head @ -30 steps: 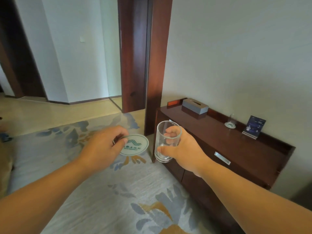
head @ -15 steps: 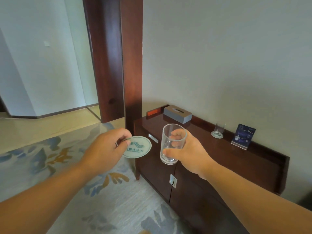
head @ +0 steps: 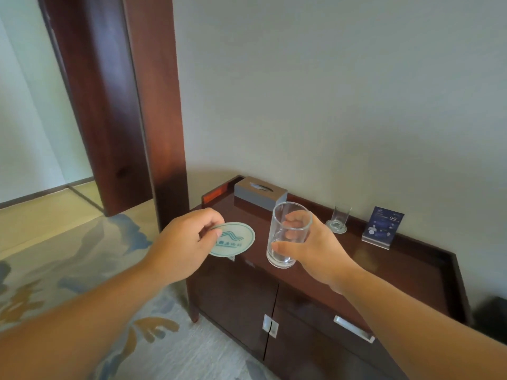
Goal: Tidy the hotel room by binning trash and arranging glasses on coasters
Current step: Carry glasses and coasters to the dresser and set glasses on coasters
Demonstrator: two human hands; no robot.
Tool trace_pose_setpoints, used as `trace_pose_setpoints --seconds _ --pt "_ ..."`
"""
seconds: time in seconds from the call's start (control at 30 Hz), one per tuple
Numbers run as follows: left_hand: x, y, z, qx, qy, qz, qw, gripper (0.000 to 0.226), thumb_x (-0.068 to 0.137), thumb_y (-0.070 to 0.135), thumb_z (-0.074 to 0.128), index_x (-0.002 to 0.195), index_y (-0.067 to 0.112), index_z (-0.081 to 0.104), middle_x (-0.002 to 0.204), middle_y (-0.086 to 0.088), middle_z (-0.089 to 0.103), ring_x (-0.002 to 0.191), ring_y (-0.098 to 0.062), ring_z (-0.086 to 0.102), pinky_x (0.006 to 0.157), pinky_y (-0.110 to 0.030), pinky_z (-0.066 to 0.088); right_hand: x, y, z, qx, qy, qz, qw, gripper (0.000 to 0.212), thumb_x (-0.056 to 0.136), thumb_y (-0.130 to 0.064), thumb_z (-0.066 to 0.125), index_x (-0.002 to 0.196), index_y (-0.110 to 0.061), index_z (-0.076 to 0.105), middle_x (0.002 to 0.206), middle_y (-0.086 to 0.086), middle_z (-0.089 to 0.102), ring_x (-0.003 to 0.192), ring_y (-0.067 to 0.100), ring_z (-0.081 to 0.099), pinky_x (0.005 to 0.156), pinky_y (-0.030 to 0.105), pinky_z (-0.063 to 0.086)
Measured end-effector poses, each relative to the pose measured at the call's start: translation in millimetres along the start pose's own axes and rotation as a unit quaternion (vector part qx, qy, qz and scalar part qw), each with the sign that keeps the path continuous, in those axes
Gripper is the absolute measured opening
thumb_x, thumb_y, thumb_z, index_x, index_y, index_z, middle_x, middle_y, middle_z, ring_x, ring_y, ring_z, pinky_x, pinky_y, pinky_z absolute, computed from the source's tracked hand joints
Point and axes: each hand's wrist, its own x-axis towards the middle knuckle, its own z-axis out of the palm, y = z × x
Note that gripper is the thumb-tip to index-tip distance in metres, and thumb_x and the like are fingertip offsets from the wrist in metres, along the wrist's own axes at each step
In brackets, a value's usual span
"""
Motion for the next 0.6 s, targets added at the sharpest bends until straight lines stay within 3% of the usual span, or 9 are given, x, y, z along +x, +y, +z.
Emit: trace_pose_setpoints --seconds 0.27,0.47,0.6 --pt "78.1 -52.7 27.7 -0.006 -0.041 0.06 0.997 0.01 0.09 0.027 0.061 0.088 0.035 0.055 0.088 0.028 0.058 0.08 0.006 0.061 0.053 -0.008 0.047 58.1 16.5 -1.5 -0.001 0.06 0.058 0.996 0.055 0.067 -0.031 0.084 0.109 -0.044 0.051 0.101 -0.019 0.064 0.09 -0.003 0.064 0.071 0.015 0.047" --pt "137.4 -69.8 75.3 -0.019 -0.073 0.07 0.995 0.006 0.091 0.027 0.06 0.091 0.033 0.058 0.091 0.023 0.061 0.082 -0.003 0.063 0.051 -0.007 0.045 104.7 45.9 -24.6 0.0 0.085 0.079 0.993 0.058 0.066 -0.031 0.083 0.114 -0.04 0.05 0.106 -0.018 0.063 0.093 -0.003 0.062 0.071 0.017 0.047" --pt "188.0 -70.6 110.2 -0.028 -0.077 0.08 0.993 0.01 0.091 0.025 0.058 0.086 0.033 0.056 0.082 0.027 0.06 0.081 0.004 0.059 0.053 -0.015 0.045 141.5 69.7 -51.1 0.014 0.108 0.084 0.99 0.056 0.067 -0.029 0.082 0.111 -0.04 0.051 0.105 -0.019 0.062 0.087 -0.01 0.061 0.068 0.015 0.045"
